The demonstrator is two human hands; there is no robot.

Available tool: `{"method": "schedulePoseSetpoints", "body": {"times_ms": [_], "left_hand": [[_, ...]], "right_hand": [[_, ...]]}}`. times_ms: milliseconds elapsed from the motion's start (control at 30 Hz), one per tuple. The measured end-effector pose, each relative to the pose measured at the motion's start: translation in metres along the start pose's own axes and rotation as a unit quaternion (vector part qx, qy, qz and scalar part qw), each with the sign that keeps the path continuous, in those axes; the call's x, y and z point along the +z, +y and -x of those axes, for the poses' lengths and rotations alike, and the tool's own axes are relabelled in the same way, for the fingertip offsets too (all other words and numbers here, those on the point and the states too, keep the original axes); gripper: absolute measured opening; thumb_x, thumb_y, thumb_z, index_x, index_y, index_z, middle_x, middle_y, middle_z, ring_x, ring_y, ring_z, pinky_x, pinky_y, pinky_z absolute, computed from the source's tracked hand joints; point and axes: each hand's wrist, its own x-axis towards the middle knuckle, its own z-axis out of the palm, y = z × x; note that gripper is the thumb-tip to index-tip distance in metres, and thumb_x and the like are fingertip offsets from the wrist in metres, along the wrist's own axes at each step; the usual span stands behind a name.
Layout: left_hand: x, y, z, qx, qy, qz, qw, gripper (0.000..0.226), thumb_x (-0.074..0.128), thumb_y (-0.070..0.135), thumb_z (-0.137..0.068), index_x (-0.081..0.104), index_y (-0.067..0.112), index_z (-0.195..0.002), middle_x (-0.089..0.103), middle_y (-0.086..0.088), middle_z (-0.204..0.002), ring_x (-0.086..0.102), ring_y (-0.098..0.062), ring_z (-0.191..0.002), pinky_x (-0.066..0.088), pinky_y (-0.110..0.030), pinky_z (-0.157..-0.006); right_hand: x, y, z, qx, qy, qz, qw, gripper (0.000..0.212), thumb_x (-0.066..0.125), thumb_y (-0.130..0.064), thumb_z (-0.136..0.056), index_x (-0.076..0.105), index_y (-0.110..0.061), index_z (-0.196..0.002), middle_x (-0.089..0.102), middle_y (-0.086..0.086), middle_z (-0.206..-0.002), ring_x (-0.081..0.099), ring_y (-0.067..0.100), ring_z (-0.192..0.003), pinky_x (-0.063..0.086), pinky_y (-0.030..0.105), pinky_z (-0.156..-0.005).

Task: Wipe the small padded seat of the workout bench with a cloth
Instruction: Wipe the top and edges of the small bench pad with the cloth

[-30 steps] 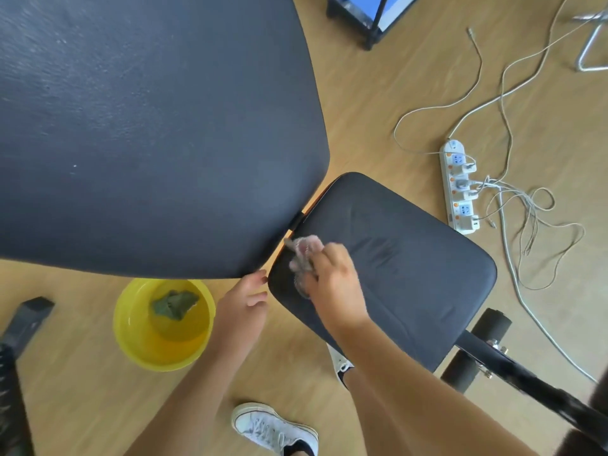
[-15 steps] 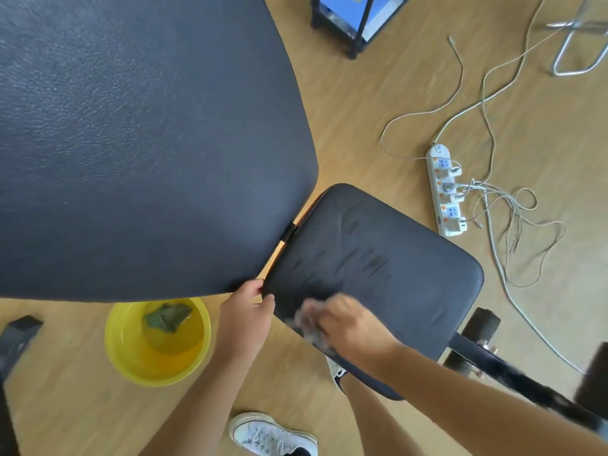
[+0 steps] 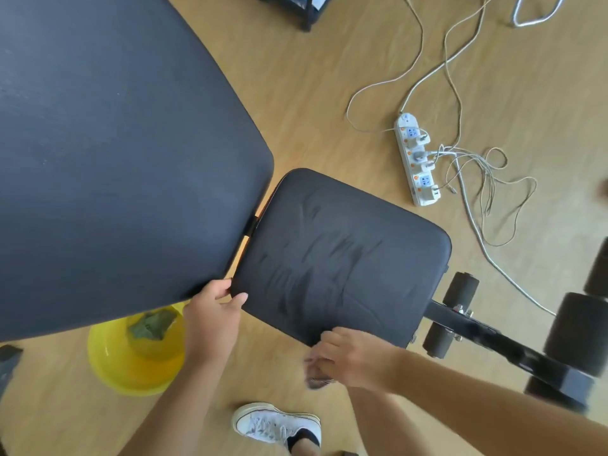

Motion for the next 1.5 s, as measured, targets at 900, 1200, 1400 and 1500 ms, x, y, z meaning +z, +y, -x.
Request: {"method": "schedulePoseSetpoints", "body": {"times_ms": [900, 1200, 1400, 1500], "left_hand": [[0.004, -0.011, -0.024, -0.053, -0.046, 0.026, 0.997, 0.044, 0.085, 0.023, -0.074, 0.076, 0.013, -0.116, 0.079, -0.004, -0.1, 0.077, -0.027, -0.089, 0.062, -0.051, -0.082], [0.003, -0.01, -0.023, -0.052, -0.047, 0.028, 0.997, 0.047, 0.085, 0.022, -0.075, 0.074, 0.01, -0.119, 0.079, -0.007, -0.104, 0.078, -0.029, -0.089, 0.063, -0.051, -0.08], [0.0, -0.009, -0.021, -0.023, -0.049, 0.014, 0.998, 0.043, 0.084, 0.021, -0.079, 0.076, 0.009, -0.119, 0.08, -0.006, -0.105, 0.077, -0.026, -0.092, 0.063, -0.047, -0.084], [0.0, -0.01, -0.021, -0.007, -0.04, 0.004, 0.999, 0.042, 0.085, 0.022, -0.079, 0.077, 0.009, -0.118, 0.081, -0.006, -0.105, 0.077, -0.023, -0.092, 0.06, -0.042, -0.088]], "right_hand": [[-0.036, 0.028, 0.069, -0.041, -0.119, -0.009, 0.992, 0.03, 0.043, -0.014, -0.107, 0.073, -0.011, -0.111, 0.068, 0.007, -0.105, 0.061, 0.028, -0.087, 0.053, 0.033, -0.081], [-0.013, 0.029, 0.087, 0.349, -0.062, 0.02, 0.935, 0.026, 0.066, -0.041, -0.09, 0.078, -0.017, -0.095, 0.06, -0.002, -0.082, 0.052, 0.013, -0.069, 0.048, 0.036, -0.065], [0.003, -0.015, 0.008, 0.092, -0.001, -0.086, 0.992, 0.005, 0.07, -0.008, -0.082, 0.075, -0.008, -0.082, 0.054, 0.003, -0.071, 0.045, 0.021, -0.066, 0.041, 0.031, -0.057], [-0.027, 0.024, -0.071, 0.246, 0.175, -0.058, 0.952, 0.005, 0.073, 0.0, -0.082, 0.075, -0.003, -0.078, 0.054, 0.003, -0.068, 0.047, 0.024, -0.061, 0.041, 0.034, -0.055]]}}
